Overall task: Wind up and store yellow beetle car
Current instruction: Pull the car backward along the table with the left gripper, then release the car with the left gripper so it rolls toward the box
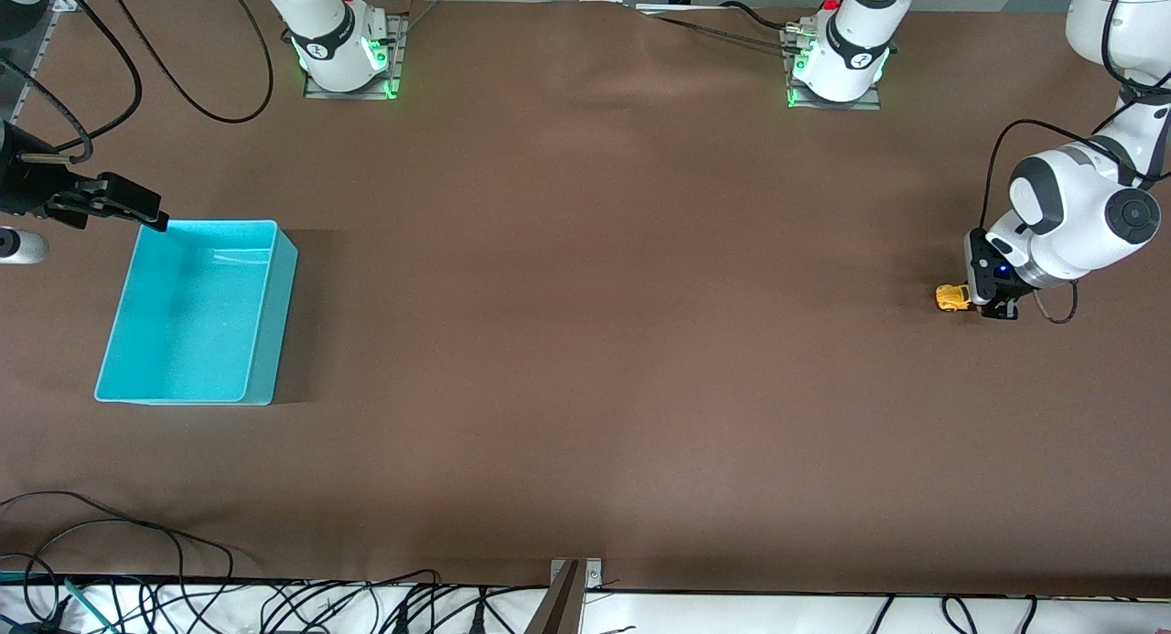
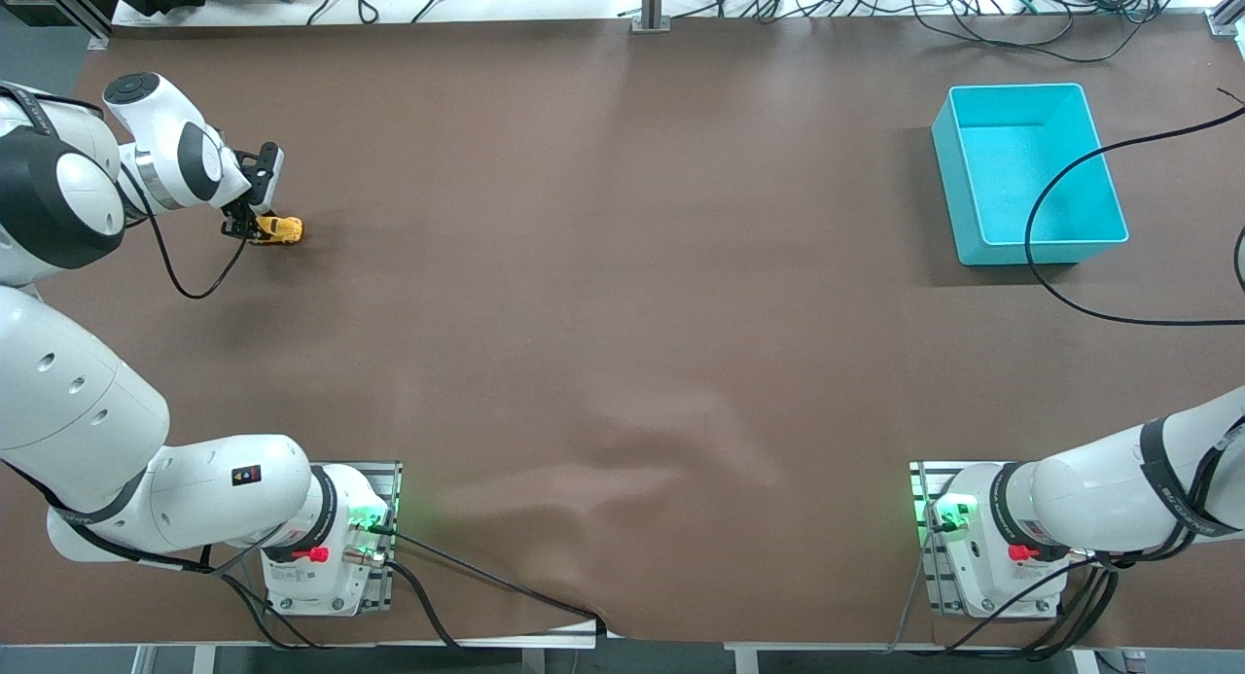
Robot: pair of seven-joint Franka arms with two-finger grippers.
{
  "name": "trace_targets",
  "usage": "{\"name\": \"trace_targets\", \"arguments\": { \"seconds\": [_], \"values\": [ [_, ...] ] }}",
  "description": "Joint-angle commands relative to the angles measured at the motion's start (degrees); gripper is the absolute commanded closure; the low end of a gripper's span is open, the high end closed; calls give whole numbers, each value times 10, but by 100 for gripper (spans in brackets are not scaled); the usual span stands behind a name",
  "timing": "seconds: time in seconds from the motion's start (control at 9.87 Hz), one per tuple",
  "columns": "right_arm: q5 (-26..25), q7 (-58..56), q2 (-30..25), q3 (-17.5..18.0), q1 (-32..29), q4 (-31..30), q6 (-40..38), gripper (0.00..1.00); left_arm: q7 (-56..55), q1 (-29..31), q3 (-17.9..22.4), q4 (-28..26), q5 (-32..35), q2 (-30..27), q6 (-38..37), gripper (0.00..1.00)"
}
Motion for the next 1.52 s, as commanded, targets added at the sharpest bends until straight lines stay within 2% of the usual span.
{"name": "trace_targets", "arguments": {
  "seconds": [0.0, 1.01, 1.42],
  "values": [
    [11, -7, -1, -1, -2, 2, -3, 0, -8, -9, 4, 4, -20, 28, 9, 0],
    [11, -7, -1, -2, -2, 2, -4, 0, -12, -21, 0, 3, -21, -4, -3, 0],
    [11, -7, 0, -2, -2, 2, -3, 0, -13, -22, 0, -9, -20, -92, -13, 0]
  ]
}}
